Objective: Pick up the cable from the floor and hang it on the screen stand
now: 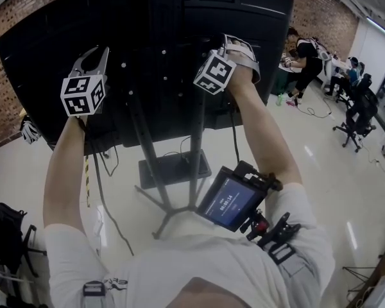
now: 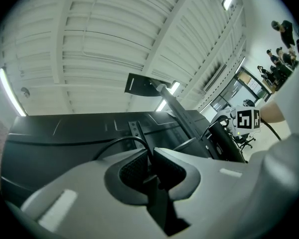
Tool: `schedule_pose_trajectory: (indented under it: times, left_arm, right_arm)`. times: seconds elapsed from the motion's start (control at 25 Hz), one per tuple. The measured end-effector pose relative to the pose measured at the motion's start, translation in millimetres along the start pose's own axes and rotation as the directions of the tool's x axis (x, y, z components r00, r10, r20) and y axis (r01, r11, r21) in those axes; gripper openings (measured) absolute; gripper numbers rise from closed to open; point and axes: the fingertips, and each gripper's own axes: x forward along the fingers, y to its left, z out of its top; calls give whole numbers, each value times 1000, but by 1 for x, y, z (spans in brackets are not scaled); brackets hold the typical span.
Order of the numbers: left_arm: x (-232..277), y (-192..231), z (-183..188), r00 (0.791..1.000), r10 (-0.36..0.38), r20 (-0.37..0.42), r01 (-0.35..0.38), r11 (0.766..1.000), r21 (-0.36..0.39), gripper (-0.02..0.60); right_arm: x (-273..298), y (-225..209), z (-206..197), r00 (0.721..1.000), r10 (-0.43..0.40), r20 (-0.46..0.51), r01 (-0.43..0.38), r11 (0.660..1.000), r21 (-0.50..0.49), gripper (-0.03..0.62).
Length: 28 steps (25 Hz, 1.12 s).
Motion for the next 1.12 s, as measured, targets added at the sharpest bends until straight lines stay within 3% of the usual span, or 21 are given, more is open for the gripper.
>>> schedule_pose_trajectory:
  times: [0.24,0.52,0.8,1.12]
  left_arm:
    - [-4,-1,-8,1000,10,11,-9,999,-30,37]
    - [-8,3,-17,999,32,11,-32,999,-39,37]
    - [-16,3,-32,999,51,2,-51,995,-84,38]
    - [-14,-3,-39,998,68,-11,-68,996,-61,3]
  right_arm:
    - [-1,4,-2,1000,-13,-24,11,996,-89,26]
    - [-8,14,1,1000,4,-29,-7,994,-112,26]
    - [-13,27,3,999,37,-3,-37,999,-37,25]
    - [-10,20,6,998,11,62,-17,994,105,33]
